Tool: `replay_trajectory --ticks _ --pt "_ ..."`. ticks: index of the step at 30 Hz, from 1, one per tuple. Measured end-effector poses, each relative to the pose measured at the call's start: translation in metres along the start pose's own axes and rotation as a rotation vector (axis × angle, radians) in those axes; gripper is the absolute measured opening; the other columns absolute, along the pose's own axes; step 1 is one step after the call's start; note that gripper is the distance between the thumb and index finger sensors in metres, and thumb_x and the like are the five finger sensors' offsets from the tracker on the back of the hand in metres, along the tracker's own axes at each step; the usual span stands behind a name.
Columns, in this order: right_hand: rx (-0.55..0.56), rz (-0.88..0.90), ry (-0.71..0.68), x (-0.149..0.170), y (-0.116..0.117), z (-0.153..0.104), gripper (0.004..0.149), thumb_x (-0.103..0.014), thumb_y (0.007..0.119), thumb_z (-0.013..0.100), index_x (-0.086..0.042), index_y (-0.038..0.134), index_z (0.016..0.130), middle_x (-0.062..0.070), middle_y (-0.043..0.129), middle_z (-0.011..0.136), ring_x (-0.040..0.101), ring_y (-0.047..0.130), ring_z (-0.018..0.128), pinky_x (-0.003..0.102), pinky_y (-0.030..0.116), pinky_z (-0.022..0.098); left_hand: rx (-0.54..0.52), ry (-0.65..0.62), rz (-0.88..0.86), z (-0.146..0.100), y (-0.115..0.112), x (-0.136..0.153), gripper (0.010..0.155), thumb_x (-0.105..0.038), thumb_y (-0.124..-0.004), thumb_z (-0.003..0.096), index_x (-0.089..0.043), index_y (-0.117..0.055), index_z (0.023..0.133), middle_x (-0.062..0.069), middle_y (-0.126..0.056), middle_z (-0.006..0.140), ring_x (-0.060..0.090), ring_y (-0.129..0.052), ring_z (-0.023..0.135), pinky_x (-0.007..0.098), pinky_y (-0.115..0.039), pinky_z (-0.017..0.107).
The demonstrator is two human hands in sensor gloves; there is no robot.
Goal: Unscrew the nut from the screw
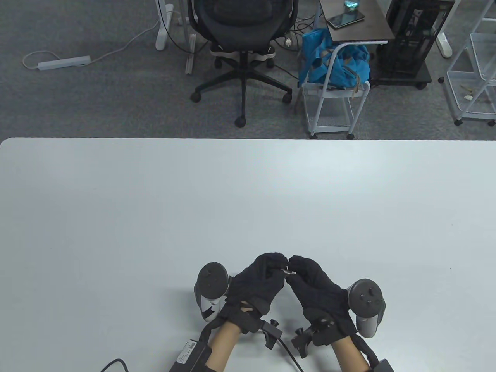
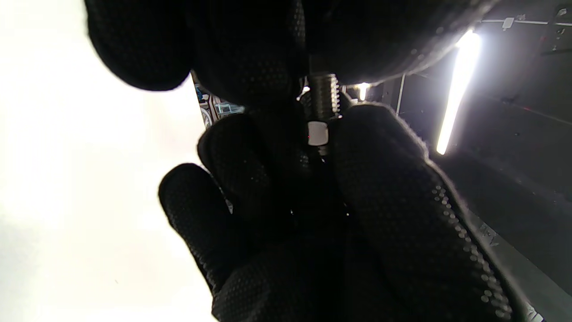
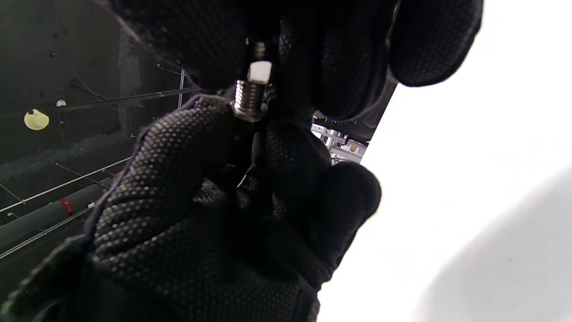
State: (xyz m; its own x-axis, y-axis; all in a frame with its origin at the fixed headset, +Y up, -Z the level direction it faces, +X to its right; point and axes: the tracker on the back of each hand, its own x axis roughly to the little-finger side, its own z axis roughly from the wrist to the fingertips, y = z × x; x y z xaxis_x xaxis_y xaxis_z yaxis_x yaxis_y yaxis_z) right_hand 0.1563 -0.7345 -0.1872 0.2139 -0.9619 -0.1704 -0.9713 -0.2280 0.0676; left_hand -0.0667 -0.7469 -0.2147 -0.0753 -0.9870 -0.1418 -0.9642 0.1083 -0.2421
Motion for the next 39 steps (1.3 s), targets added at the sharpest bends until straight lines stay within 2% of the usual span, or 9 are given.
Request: replay_trajectory --ticks 4,7,11,13,20,27,33,35,39 --pt "-0.036 0.014 0.045 0.002 0.001 -0.001 0.064 -0.044 0.077 0.055 -0.01 0.061 0.107 0.018 0.079 0.092 0.043 0.085 0.074 0.065 0.071 0.057 -0.009 -0.013 0.001 0.0 -0.001 -0.002 0.047 -0.038 -0.084 0.0481 -0.025 -0.079 0.093 0.016 -0.089 0.084 0.023 -0.097 0.052 0.054 -0.083 0.049" --pt "-0.02 0.02 0.092 0.006 0.0 -0.002 0.07 -0.054 0.071 0.055 -0.005 0.065 0.104 0.022 0.086 0.086 0.045 0.09 0.067 0.066 0.073 0.053 -0.009 -0.017 0.008 -0.001 -0.001 -0.002 0.047 -0.037 -0.085 0.0479 -0.025 -0.079 0.093 0.016 -0.089 0.084 0.023 -0.097 0.052 0.054 -0.084 0.049" --pt "-0.016 0.041 0.127 0.008 0.0 -0.001 0.061 -0.05 0.071 0.055 -0.001 0.079 0.091 0.018 0.099 0.068 0.041 0.1 0.05 0.062 0.08 0.045 0.001 -0.018 0.015 -0.001 -0.002 -0.001 0.047 -0.037 -0.084 0.048 -0.025 -0.079 0.093 0.016 -0.089 0.084 0.023 -0.097 0.052 0.054 -0.083 0.049" --pt "-0.014 0.026 0.115 0.007 0.0 -0.001 0.058 -0.047 0.072 0.056 -0.002 0.077 0.092 0.014 0.098 0.067 0.037 0.099 0.05 0.061 0.08 0.046 0.004 -0.017 0.02 -0.001 -0.002 -0.001 0.047 -0.037 -0.084 0.0481 -0.025 -0.079 0.093 0.016 -0.088 0.084 0.023 -0.097 0.052 0.054 -0.083 0.049" --pt "-0.012 -0.018 0.035 -0.001 0.001 0.001 0.053 -0.036 0.078 0.054 -0.007 0.07 0.098 0.013 0.092 0.072 0.033 0.096 0.056 0.059 0.079 0.052 0.01 -0.007 0.015 0.0 -0.002 -0.001 0.047 -0.037 -0.084 0.0484 -0.025 -0.078 0.093 0.016 -0.088 0.084 0.023 -0.096 0.053 0.054 -0.083 0.049" --pt "0.028 -0.02 0.015 -0.002 0.0 0.0 0.049 -0.036 0.077 0.054 -0.011 0.074 0.096 0.011 0.094 0.071 0.032 0.097 0.055 0.058 0.08 0.052 0.013 -0.005 0.009 0.0 -0.002 -0.001 0.047 -0.037 -0.084 0.0485 -0.025 -0.078 0.093 0.016 -0.088 0.085 0.024 -0.096 0.052 0.054 -0.083 0.049" --pt "-0.018 0.006 0.002 -0.003 -0.001 0.001 0.047 -0.032 0.079 0.054 -0.02 0.072 0.099 0.015 0.082 0.088 0.039 0.088 0.072 0.062 0.073 0.058 0.001 -0.005 0.008 0.0 -0.001 -0.001 0.047 -0.037 -0.084 0.0483 -0.025 -0.078 0.093 0.016 -0.088 0.084 0.023 -0.096 0.053 0.054 -0.083 0.049" --pt "-0.02 0.032 0.011 -0.001 -0.002 0.001 0.05 -0.032 0.08 0.054 -0.02 0.07 0.101 0.017 0.08 0.091 0.04 0.087 0.073 0.063 0.073 0.058 -0.002 -0.002 -0.001 0.0 0.0 -0.001 0.047 -0.037 -0.084 0.0485 -0.025 -0.078 0.093 0.016 -0.088 0.085 0.024 -0.096 0.053 0.054 -0.083 0.05" --pt "-0.028 0.069 0.074 0.006 -0.001 0.0 0.065 -0.048 0.072 0.056 -0.013 0.059 0.109 0.022 0.076 0.095 0.045 0.083 0.076 0.065 0.069 0.057 0.0 -0.002 0.001 0.0 0.0 -0.001 0.047 -0.037 -0.084 0.0484 -0.025 -0.078 0.093 0.016 -0.088 0.085 0.023 -0.096 0.053 0.054 -0.083 0.05"
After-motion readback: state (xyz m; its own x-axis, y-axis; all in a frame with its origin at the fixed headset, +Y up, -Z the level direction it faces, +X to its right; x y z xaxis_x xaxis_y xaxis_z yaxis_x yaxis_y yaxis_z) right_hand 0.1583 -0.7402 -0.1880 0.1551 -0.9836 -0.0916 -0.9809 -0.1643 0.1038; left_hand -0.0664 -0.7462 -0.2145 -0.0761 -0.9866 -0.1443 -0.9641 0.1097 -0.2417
